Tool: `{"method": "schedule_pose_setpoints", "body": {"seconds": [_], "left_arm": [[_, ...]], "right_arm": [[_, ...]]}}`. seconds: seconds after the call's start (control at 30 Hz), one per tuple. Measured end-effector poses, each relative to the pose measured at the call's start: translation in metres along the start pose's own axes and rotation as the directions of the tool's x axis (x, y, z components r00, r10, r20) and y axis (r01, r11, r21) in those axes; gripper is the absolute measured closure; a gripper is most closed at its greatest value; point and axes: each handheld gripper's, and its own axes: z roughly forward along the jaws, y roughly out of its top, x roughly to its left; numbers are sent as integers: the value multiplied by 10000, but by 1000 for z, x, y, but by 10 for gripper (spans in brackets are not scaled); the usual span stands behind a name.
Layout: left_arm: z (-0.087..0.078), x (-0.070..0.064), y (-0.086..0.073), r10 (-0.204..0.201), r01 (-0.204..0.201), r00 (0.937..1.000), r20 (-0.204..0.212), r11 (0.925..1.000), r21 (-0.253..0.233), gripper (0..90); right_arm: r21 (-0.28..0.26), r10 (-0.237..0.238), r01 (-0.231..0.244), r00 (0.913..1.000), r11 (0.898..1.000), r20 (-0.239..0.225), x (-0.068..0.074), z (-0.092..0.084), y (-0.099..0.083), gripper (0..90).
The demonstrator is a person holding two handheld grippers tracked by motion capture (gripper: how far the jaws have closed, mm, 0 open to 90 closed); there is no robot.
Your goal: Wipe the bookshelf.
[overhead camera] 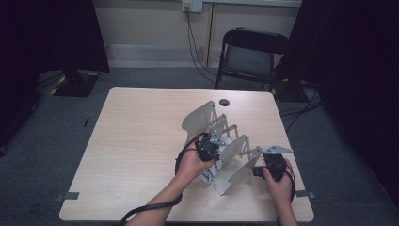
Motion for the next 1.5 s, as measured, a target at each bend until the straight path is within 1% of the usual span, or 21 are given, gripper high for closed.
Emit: {"method": "schedule_pose_setpoints", "body": {"seconds": [0.1,0.17,0.3,0.33,0.37,0.4,0.47,0.67,0.8,0.87,0.9,0.97,1.0,1.03,1.07,1.17,1.27,1.37,1.4,1.47,1.5], "left_arm": [[5,-1,-6,-65,65,10000,62,9999,139,834],[6,-1,-9,-150,149,9998,100,9998,116,834],[7,-1,-14,-155,151,9996,229,9997,196,834],[7,-1,-15,-215,212,9995,251,9997,121,834],[6,-1,-16,-173,168,9996,226,9996,235,834],[6,-1,-18,-222,218,9995,238,9996,158,834],[4,-1,-21,-232,227,9995,206,9994,246,834],[-4,4,-35,-475,469,9987,164,9984,314,834],[-12,8,-44,-404,407,9992,-65,9981,452,833],[-16,12,-49,-498,502,9987,-95,9975,496,832],[-18,13,-51,-614,621,9980,-150,9969,486,832],[-22,17,-55,-559,567,9983,-184,9971,500,831],[-24,18,-57,-668,679,9975,-230,9965,486,831],[-24,18,-57,-668,679,9975,-230,9965,486,832],[-27,21,-61,-733,749,9968,-326,9958,534,831],[-33,25,-67,-826,848,9957,-415,9949,549,832],[-41,33,-74,-1096,1131,9914,-713,9925,463,832],[-47,42,-76,-1287,1340,9873,-935,9896,521,832],[-47,44,-77,-1356,1405,9856,-1014,9892,427,832],[-47,49,-77,-1408,1460,9840,-1091,9885,406,829],[-47,51,-77,-1486,1543,9820,-1169,9872,413,828]], "right_arm": [[1,-4,4,10000,10000,3,0,0,0,150],[0,2,-2,10000,10000,2,0,0,0,150],[-18,3,-3,10000,10000,-1,0,0,0,150],[-17,5,-5,10000,10000,-1,0,0,0,150],[-1,0,0,10000,10000,2,0,0,0,150],[-18,4,-4,10000,10000,-2,0,0,0,150],[-18,4,-4,10000,10000,-2,0,0,0,150],[-3,1,-1,10000,10000,2,0,0,0,150],[-2,-1,1,10000,10000,4,0,0,0,151],[-3,-4,4,10000,10000,7,0,0,0,150],[-2,-3,3,10000,10000,7,0,0,0,151],[-1,-1,1,10000,10000,7,0,0,0,151],[-1,1,-1,10000,10000,7,0,0,0,150],[-1,0,0,10000,10000,9,0,0,0,151],[-1,-1,1,10000,10000,10,0,0,0,151],[-3,-3,3,10000,10000,10,0,0,0,151],[-1,-3,3,10000,10000,10,0,0,0,151],[-1,7,-7,10000,10000,18,0,0,0,151],[-1,8,-8,10000,10000,22,0,0,0,151],[0,12,-12,10000,10000,21,0,0,0,151],[-2,4,-4,10000,10000,18,0,0,0,151]]}}
